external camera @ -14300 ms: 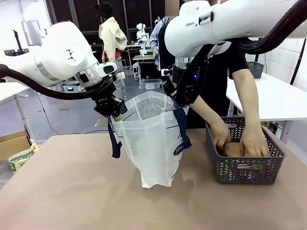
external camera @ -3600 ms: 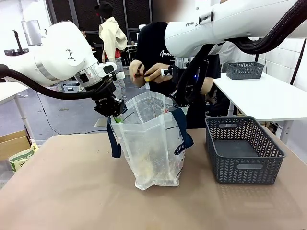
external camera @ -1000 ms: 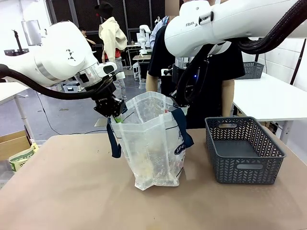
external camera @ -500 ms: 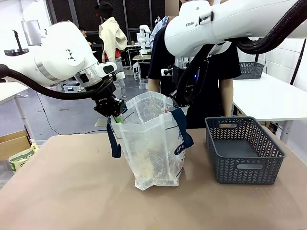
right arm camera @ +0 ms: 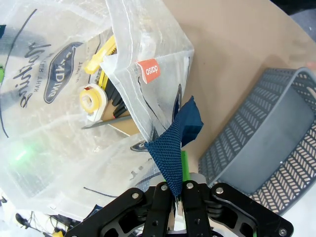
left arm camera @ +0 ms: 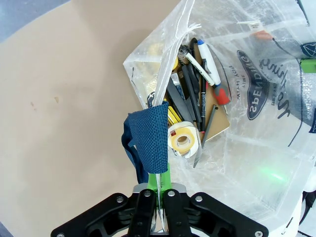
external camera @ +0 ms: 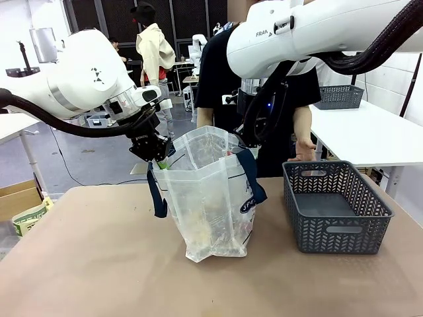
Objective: Transfer purchased items from the store into the shopping bag.
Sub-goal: Move the Reusable shopping bag to the right side of the table.
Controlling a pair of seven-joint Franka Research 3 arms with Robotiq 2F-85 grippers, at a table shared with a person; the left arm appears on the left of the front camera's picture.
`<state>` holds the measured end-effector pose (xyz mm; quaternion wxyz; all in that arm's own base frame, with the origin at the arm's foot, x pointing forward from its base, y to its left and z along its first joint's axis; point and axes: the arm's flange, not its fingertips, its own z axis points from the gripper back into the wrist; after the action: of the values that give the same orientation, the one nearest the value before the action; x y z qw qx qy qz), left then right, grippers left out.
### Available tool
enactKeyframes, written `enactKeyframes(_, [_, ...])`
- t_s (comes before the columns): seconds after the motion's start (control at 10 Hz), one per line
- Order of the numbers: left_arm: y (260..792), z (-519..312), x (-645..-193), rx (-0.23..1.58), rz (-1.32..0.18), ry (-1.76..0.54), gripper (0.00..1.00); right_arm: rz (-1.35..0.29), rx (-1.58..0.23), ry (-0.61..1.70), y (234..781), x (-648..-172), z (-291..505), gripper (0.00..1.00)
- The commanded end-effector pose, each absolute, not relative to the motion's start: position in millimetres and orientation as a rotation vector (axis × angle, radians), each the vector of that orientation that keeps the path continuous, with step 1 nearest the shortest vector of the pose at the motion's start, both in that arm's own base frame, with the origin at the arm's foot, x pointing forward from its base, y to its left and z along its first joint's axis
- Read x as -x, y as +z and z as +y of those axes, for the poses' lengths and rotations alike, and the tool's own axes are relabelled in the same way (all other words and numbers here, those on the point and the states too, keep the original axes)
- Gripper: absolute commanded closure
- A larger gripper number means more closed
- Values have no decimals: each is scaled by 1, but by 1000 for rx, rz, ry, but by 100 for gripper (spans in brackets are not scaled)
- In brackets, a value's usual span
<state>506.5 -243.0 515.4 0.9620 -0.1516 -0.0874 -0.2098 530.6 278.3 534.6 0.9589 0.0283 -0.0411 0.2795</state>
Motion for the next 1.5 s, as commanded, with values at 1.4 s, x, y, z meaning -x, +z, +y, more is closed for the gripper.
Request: enactKeyframes(1.4, [514, -242, -504, 306, -186, -413, 100, -81, -59, 561, 534, -530, 278, 100])
